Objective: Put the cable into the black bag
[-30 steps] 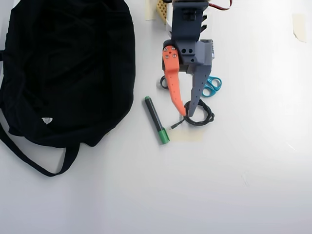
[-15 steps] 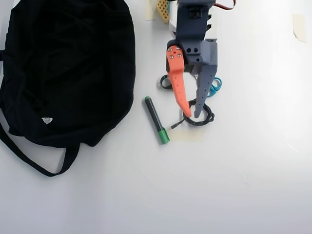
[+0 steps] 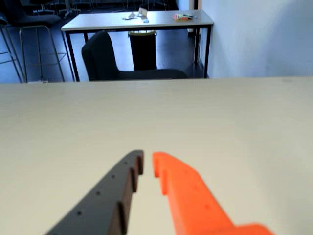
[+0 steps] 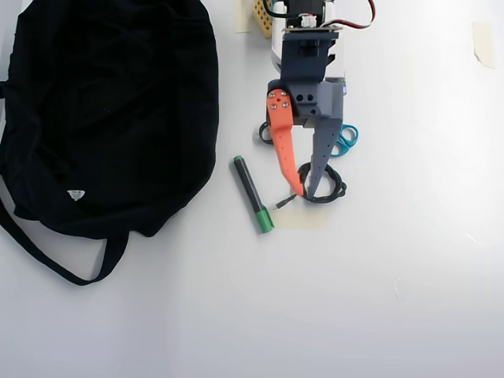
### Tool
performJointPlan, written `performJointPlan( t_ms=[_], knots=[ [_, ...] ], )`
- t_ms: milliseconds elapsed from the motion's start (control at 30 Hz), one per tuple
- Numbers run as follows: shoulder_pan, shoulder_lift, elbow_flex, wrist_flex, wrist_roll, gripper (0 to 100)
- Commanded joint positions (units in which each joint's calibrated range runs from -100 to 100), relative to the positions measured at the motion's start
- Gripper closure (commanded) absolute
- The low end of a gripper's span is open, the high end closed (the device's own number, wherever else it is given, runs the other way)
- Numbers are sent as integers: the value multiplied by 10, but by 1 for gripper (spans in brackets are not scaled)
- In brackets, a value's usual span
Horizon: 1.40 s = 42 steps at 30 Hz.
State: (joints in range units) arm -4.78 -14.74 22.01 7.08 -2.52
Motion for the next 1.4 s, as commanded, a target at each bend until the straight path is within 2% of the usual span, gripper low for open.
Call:
performJointPlan(
  t_ms=[0,700,1367],
  knots=[
    [-2,-6,-7,-5,-1,98],
    [-43,-16,22,0,1,98],
    [-41,-17,12,263,4,98]
  ],
)
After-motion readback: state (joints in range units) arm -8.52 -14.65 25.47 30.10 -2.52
